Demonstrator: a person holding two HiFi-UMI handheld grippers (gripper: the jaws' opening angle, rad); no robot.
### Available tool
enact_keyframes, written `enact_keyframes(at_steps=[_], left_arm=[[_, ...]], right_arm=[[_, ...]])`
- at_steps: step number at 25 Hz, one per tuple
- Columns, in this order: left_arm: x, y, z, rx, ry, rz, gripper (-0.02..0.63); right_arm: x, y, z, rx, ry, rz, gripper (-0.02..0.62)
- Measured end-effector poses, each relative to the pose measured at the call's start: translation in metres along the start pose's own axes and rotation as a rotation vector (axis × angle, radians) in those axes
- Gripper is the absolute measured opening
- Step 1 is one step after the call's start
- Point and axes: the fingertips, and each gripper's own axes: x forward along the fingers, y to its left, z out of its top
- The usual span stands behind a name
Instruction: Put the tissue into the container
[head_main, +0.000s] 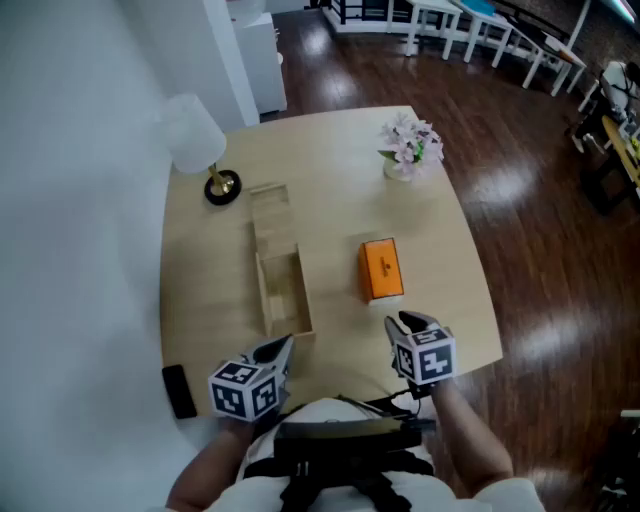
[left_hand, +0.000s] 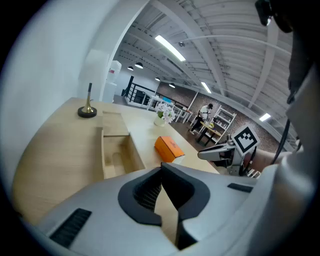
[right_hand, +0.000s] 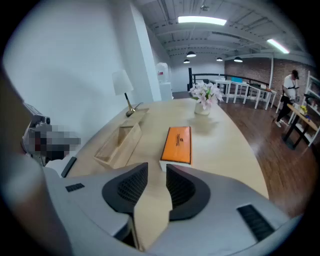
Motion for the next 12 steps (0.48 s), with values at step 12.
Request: enact_keyframes(at_steps=[12], left_arm=[[0.03, -0.074, 0.077, 0.082, -0.127, -0.155, 0.145]], right_arm=[[-0.023, -0.021, 0.097, -0.022, -0.231, -0.039, 0.274]])
